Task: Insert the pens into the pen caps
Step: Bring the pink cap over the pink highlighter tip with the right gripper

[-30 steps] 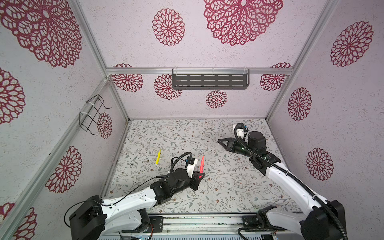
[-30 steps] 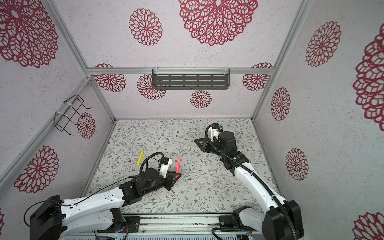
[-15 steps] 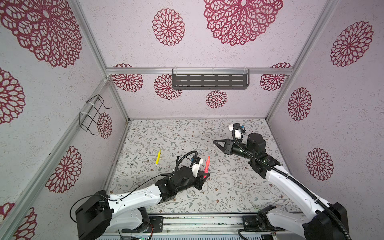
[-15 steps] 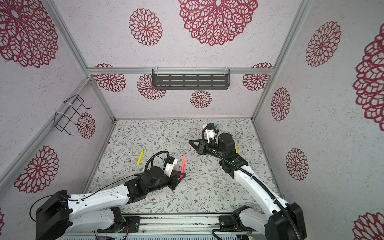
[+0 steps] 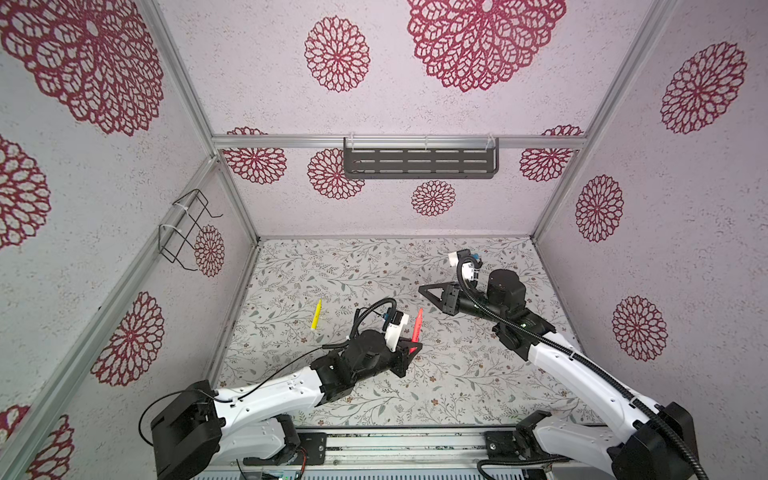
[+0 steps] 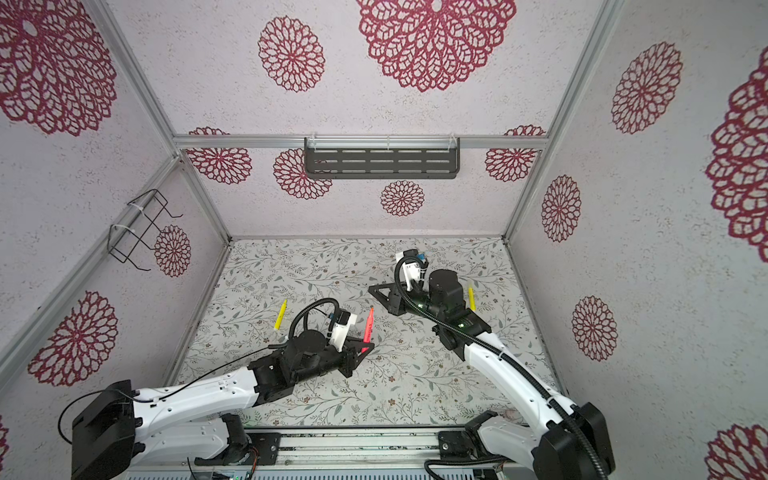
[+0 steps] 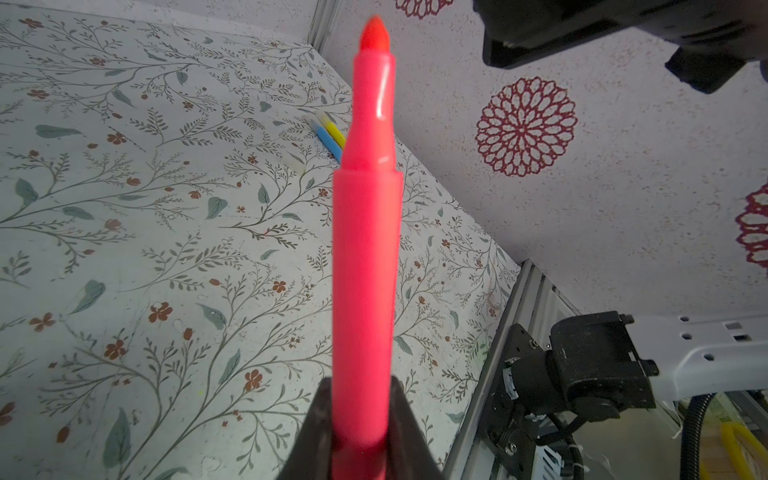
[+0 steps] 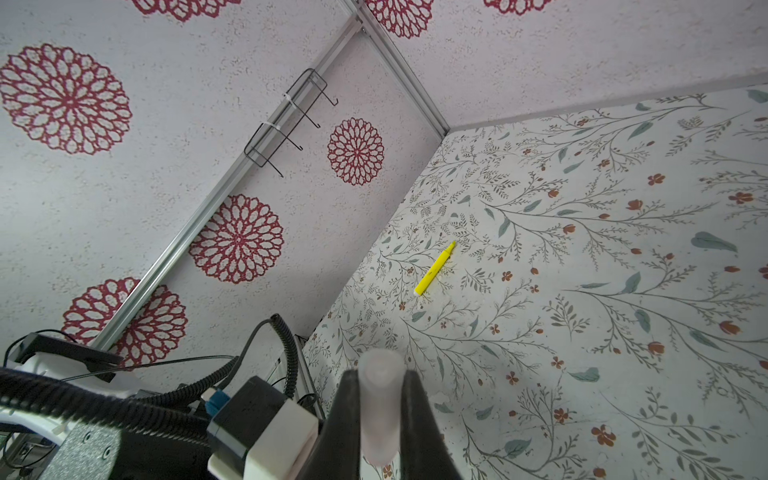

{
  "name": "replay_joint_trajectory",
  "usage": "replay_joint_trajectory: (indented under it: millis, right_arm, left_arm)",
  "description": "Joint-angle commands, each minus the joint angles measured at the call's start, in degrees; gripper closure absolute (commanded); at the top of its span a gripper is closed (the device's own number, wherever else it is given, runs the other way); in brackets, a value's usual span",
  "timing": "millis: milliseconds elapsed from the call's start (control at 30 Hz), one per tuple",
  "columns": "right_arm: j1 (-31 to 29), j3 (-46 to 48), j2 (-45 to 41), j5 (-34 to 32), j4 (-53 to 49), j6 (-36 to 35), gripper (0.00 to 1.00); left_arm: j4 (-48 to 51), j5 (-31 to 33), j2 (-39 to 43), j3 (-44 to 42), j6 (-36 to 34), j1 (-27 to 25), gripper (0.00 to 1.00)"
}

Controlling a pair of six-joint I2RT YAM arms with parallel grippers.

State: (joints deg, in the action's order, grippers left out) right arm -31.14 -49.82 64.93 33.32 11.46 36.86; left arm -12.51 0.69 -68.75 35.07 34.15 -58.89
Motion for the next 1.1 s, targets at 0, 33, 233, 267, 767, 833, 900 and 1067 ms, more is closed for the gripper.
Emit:
replay_joint_trajectory:
  millis: [0,33,233,267,767,833,900,1067]
  right_arm:
    - [-1.02,1.14,-2.92,1.13,4.21,-1.63,1.0]
    - [-1.2,1.37,-3.19,1.03,4.24,-1.68,1.0]
    - [-1.64,2.03,-4.23,-0.09,3.56,-1.96,1.0]
    - [-1.65,2.04,-4.28,-0.18,3.44,-2.02,1.0]
    - [-2.22,3.57,-4.65,-1.24,4.61,-1.29,1.0]
    - [-2.39,3.72,-4.79,-1.32,4.76,-1.26,1.0]
    - [-2.53,4.1,-4.89,-1.28,5.35,-0.89,1.0]
    - [-3.33,4.32,-5.34,-0.8,6.3,-0.47,1.0]
  left_arm:
    - [-0.65,-0.05,1.22,0.75,-0.39,-0.34,1.0]
    - [-0.67,-0.04,1.42,0.64,-0.36,-0.32,1.0]
    - [-0.67,-0.03,2.22,0.35,-0.38,-0.32,1.0]
    - [-0.63,0.08,2.26,0.35,-0.39,-0.34,1.0]
    - [-0.68,0.35,3.88,-0.48,-0.12,-0.45,1.0]
    - [-0.71,0.34,4.21,-0.61,-0.13,-0.46,1.0]
    - [-0.67,0.44,4.49,-0.71,-0.12,-0.43,1.0]
    - [-0.75,0.62,4.85,-0.97,-0.04,-0.47,1.0]
